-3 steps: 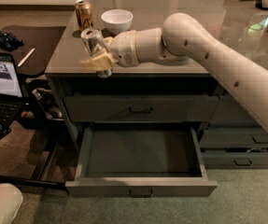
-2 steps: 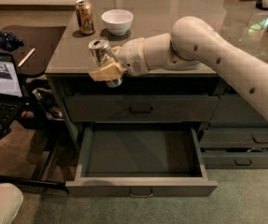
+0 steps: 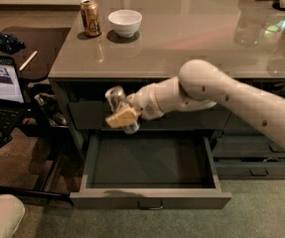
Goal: Place redbull can into middle drawer
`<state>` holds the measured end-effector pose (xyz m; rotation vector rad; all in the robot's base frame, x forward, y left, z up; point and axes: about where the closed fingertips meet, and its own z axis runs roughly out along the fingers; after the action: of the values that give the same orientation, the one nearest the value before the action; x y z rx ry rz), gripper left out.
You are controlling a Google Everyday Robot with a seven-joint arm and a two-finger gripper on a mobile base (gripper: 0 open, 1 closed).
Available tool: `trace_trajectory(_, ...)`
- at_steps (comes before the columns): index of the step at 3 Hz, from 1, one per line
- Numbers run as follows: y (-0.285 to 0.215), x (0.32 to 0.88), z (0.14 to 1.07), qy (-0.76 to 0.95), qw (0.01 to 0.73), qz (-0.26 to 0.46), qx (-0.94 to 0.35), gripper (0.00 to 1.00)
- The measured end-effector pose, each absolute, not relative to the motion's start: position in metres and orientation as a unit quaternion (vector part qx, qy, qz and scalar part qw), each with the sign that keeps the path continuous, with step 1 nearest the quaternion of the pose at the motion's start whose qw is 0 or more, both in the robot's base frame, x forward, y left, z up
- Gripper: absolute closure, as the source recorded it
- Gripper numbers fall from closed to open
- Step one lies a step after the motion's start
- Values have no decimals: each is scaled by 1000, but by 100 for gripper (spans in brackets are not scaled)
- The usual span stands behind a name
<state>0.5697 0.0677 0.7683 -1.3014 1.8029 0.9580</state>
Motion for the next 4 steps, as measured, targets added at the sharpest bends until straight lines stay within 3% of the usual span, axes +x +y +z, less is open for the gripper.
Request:
trace_trajectory(2,92,558,637,738,305,364,-480,100)
trace_trajectory(4,125,585,520,782,292,339,-433,100)
